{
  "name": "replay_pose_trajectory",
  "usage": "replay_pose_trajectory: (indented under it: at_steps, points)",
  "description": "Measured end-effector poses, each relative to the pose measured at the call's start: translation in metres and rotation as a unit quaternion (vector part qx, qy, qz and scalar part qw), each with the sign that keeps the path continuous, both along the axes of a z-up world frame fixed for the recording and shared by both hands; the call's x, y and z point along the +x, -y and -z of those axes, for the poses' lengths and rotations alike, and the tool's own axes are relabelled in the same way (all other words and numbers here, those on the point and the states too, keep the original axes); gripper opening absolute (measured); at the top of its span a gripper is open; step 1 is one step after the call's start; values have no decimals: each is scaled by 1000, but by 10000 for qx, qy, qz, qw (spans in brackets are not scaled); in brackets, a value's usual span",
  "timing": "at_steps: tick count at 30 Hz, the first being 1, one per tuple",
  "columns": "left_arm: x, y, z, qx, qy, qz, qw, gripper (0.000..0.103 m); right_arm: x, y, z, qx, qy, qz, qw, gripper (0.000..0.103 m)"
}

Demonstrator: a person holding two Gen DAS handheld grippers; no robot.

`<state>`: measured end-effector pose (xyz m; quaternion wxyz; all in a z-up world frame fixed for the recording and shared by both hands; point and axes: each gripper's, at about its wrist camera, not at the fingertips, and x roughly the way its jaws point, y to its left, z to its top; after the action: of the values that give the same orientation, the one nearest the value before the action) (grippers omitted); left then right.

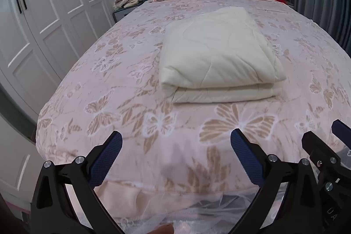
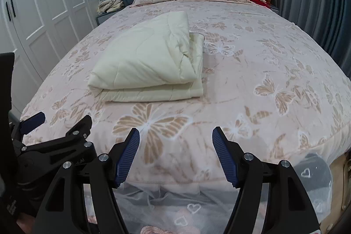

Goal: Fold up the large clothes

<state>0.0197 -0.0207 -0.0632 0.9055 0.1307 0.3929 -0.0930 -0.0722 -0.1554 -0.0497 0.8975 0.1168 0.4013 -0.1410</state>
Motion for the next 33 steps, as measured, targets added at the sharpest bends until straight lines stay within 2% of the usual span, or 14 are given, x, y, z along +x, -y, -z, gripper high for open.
replay_pose_trajectory:
  at_steps: [8, 14, 24, 33]
  points:
    - [-9, -18, 10, -300, -177, -309, 9989, 97, -10, -16, 5, -111, -10, -131, 9999, 67]
    - [-17, -20, 11, -263, -86, -290, 9992, 97, -15, -21, 6, -170, -13, -131, 9998, 67]
    - [-22, -25, 18, -290, -358, -327, 9984, 97, -22, -22, 6, -178, -58, -138, 9997, 67]
    - [-23, -27, 17, -273, -328, -366, 9984, 97, -21, -24, 5, -218, -46, -173, 9996, 67]
